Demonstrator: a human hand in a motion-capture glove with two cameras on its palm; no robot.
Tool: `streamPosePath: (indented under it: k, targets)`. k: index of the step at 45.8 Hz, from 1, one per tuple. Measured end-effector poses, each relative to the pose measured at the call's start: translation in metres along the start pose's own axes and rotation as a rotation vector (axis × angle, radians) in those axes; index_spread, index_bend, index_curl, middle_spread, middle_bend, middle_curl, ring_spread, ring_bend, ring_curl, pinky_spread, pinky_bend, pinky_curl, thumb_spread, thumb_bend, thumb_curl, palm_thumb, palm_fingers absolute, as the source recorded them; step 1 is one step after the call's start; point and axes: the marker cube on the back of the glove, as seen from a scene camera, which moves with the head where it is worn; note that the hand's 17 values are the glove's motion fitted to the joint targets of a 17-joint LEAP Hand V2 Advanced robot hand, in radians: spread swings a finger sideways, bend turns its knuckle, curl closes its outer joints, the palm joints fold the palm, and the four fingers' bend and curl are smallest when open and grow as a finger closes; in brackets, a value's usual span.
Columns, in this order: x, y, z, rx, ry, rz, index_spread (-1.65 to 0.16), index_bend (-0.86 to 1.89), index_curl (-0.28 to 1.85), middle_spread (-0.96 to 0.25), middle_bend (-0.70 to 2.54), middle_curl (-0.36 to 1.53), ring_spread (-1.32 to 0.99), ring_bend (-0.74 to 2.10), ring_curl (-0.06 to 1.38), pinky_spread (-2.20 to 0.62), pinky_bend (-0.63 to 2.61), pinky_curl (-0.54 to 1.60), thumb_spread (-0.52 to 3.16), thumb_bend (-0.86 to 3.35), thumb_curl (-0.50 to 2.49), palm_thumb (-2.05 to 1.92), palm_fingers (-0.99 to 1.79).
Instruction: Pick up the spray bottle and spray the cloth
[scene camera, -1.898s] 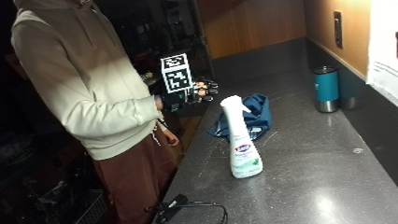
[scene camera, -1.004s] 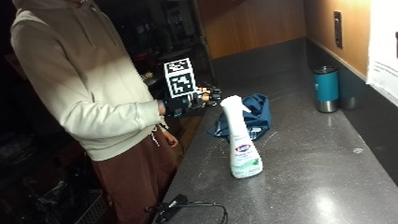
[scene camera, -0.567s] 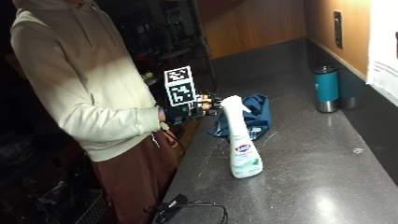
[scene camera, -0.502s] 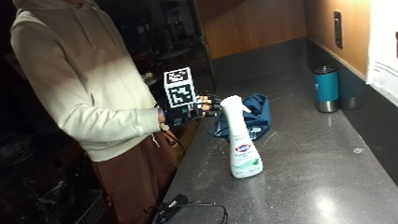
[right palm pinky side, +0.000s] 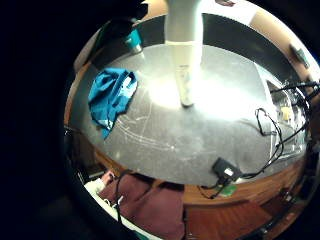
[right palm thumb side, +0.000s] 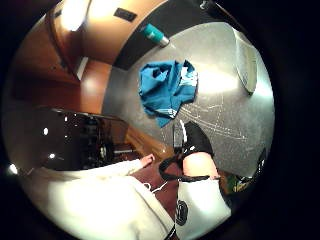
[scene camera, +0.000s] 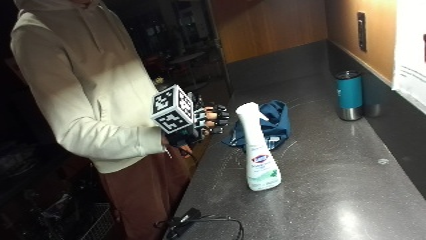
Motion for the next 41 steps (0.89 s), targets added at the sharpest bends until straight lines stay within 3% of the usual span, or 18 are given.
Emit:
streamPosePath:
  k: [14,41]
  targets:
    - [0.038,-0.001,-0.014,0.204,-0.183,0.134,-0.34,0.12,0.29,-0.05,0.25,0.34,-0.01,0.32,0.30,0.17,0.24,0.33,0.96,-0.03,0.44,0.80,0.52]
    - [0.075,-0.052,0.006,0.420,-0.555,0.376,-0.33,0.10,0.18,-0.04,0.20,0.36,-0.03,0.45,0.34,0.14,0.44,0.39,0.94,-0.03,0.42,0.73,0.30]
